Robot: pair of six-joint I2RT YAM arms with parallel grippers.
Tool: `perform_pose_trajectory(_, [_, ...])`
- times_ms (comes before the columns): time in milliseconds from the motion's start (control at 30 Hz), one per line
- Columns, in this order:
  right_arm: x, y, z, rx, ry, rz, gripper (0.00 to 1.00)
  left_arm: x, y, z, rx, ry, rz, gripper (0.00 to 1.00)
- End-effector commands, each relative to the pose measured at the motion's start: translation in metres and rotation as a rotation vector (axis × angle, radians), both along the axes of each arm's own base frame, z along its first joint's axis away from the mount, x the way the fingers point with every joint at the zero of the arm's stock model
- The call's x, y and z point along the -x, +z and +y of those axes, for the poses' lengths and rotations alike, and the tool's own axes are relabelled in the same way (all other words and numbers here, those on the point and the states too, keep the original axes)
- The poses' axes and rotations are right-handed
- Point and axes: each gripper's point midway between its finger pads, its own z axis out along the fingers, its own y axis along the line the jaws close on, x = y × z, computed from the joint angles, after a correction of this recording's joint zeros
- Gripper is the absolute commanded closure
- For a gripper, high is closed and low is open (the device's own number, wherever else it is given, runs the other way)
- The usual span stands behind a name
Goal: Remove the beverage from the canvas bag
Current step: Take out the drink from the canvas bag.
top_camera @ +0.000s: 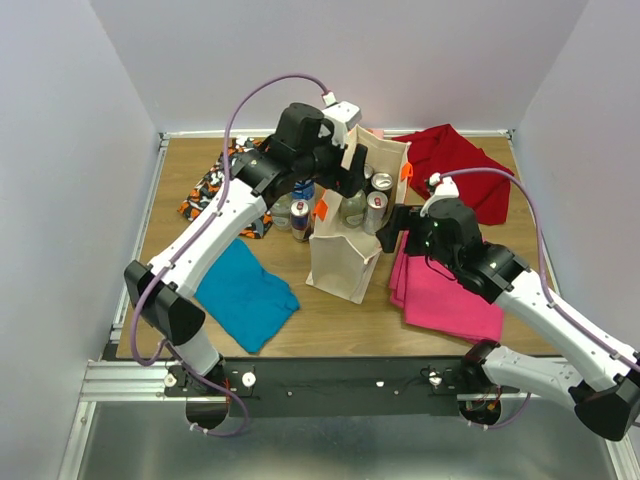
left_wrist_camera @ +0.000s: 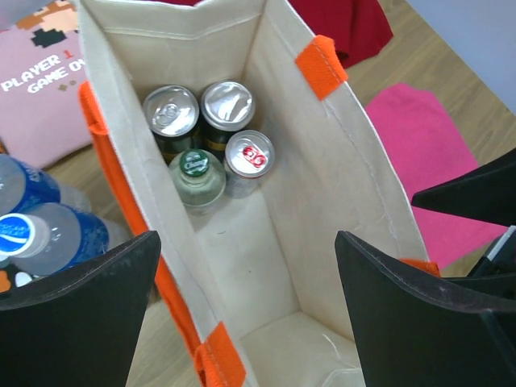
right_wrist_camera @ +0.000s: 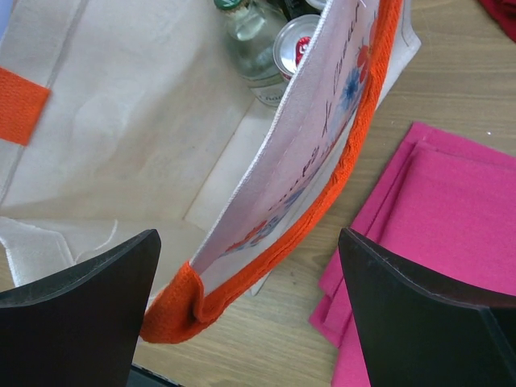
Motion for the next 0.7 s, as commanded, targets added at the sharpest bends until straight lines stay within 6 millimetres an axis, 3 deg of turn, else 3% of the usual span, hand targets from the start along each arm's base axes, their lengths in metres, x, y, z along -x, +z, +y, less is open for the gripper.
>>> perform_pose_trajectory(0, [0.006, -0.009, -0.012, 0.016, -0.036, 0.013, 0.00, 0.006, -0.012, -0.014, -0.010, -0.047, 0.051, 0.02])
perform_pose_trajectory(400, [0.005, 0.016, -0.020, 0.007, -0.043, -0.080, 0.00, -0.020, -0.060, -0.045, -0.047, -0.013, 0.163, 0.11])
perform_pose_trajectory(667, [0.007, 0.021, -0.025, 0.017, -0.046, -0.095, 0.00, -0.046, -0.085, -0.040, -0.136, 0.106, 0.171, 0.16])
